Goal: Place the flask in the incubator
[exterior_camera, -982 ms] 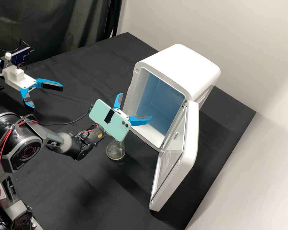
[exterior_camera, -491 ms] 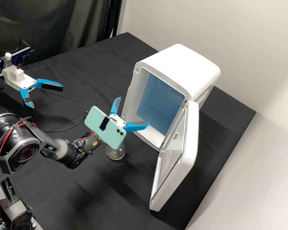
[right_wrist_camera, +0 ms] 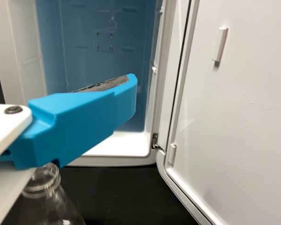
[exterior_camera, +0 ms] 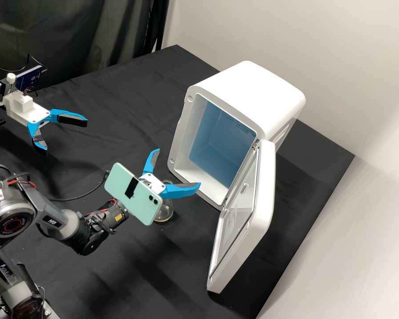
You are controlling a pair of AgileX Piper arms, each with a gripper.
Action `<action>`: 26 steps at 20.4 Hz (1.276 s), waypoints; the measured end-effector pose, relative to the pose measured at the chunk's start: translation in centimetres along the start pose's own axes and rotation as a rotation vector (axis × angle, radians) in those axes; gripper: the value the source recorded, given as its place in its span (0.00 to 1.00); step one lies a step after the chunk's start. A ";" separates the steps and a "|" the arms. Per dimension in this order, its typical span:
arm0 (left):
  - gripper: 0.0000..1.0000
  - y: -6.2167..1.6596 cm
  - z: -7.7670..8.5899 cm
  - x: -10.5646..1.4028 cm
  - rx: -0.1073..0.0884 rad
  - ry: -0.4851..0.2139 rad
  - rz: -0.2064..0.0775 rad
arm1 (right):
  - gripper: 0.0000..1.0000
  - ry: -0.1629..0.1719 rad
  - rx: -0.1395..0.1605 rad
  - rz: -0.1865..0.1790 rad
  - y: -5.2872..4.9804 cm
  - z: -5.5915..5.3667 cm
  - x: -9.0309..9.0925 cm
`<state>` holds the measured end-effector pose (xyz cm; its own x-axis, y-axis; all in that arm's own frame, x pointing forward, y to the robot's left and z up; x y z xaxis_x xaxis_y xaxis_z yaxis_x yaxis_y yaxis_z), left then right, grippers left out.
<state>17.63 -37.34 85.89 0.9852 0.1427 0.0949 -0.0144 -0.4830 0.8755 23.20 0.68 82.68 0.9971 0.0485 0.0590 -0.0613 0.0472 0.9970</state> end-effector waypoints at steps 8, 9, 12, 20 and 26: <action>1.00 -0.16 0.0 -0.1 -0.003 0.002 -0.006 | 1.00 0.005 -0.075 -0.077 -1.0 0.4 -1.7; 1.00 -0.16 0.0 -0.1 -0.003 0.002 -0.006 | 1.00 -0.001 -0.076 -0.083 -1.0 0.6 -1.8; 1.00 -0.09 0.1 -0.2 -0.002 0.001 -0.003 | 1.00 -0.023 -0.074 -0.117 -1.6 1.1 -2.5; 1.00 0.06 0.2 -0.2 0.003 -0.001 0.006 | 1.00 -0.059 -0.103 -0.186 -2.6 2.3 -2.6; 1.00 0.25 0.3 -0.3 0.009 -0.004 0.015 | 1.00 -0.091 -0.114 -0.227 -3.3 3.2 -2.5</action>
<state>17.36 -37.72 85.97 0.9856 0.1316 0.1064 -0.0281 -0.4929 0.8696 21.01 -2.81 79.41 0.9855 -0.0662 -0.1560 0.1648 0.1593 0.9734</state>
